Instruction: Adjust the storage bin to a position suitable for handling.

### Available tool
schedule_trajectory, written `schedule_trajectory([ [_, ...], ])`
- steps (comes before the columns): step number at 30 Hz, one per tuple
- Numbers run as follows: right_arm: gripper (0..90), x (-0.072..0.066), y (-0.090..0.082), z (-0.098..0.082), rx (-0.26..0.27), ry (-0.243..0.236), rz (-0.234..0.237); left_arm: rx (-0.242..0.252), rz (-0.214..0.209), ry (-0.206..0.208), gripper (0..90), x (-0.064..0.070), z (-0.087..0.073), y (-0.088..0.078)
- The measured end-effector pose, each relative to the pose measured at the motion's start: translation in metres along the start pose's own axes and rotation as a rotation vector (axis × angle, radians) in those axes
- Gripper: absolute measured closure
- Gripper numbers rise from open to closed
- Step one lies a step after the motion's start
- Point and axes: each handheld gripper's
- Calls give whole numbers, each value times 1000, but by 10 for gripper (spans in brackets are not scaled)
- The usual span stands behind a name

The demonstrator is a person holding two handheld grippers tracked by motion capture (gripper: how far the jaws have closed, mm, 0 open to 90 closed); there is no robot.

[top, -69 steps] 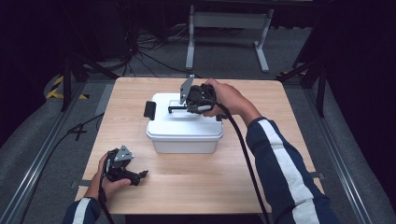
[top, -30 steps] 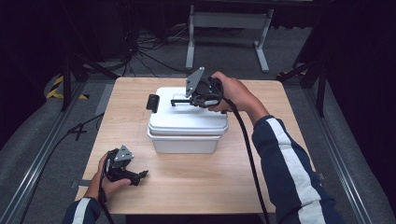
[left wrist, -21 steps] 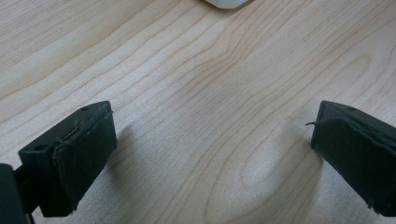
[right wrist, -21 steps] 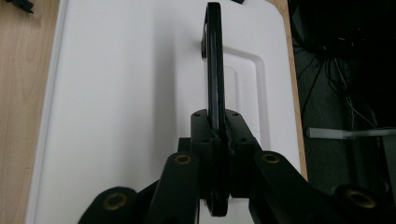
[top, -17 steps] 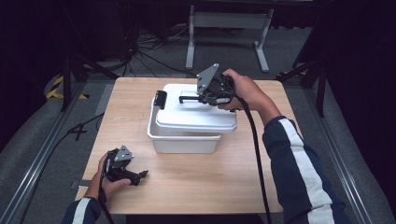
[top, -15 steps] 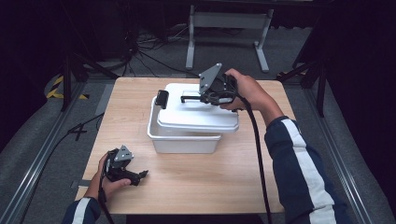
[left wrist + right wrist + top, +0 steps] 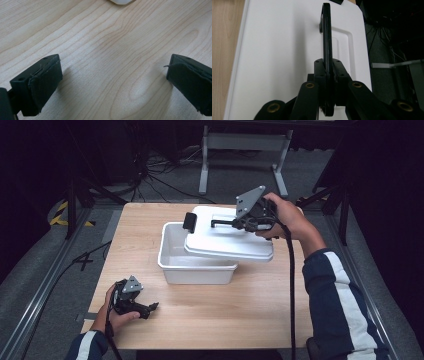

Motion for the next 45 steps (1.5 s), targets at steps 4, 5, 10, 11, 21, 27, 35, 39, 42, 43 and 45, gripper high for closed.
schedule_trajectory([
  [4,844,1,-10,-15,4,20,-15,0,1,-3,7,0,0,0],
  [5,844,1,-12,-19,1,26,-16,0,1,-3,7,0,0,0],
  [10,844,3,-22,-35,-2,45,-25,-1,0,-1,7,0,0,0],
  [11,844,4,-24,-38,0,50,-28,-2,-1,-3,7,0,0,0],
  [21,843,8,-43,-69,-28,90,-55,0,0,1,7,0,0,0],
  [27,843,10,-52,-87,-39,114,-61,6,3,0,7,0,0,1],
  [35,843,15,-61,-105,-49,144,-61,2,1,1,7,0,0,0],
  [39,842,16,-64,-115,-62,157,-61,2,3,3,7,0,0,0],
  [42,842,17,-65,-120,-66,168,-61,-2,1,5,7,0,0,0],
  [43,842,17,-64,-127,-74,182,-58,-1,1,4,7,0,0,0],
  [45,842,17,-64,-129,-77,187,-63,-1,1,4,7,0,0,0],
])
Point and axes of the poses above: each handheld gripper's, and its own axes: y roughly forward along the jaws, z roughly out of its top, x roughly to its right, and after that the axes turned 6 degrees about y, right-handed
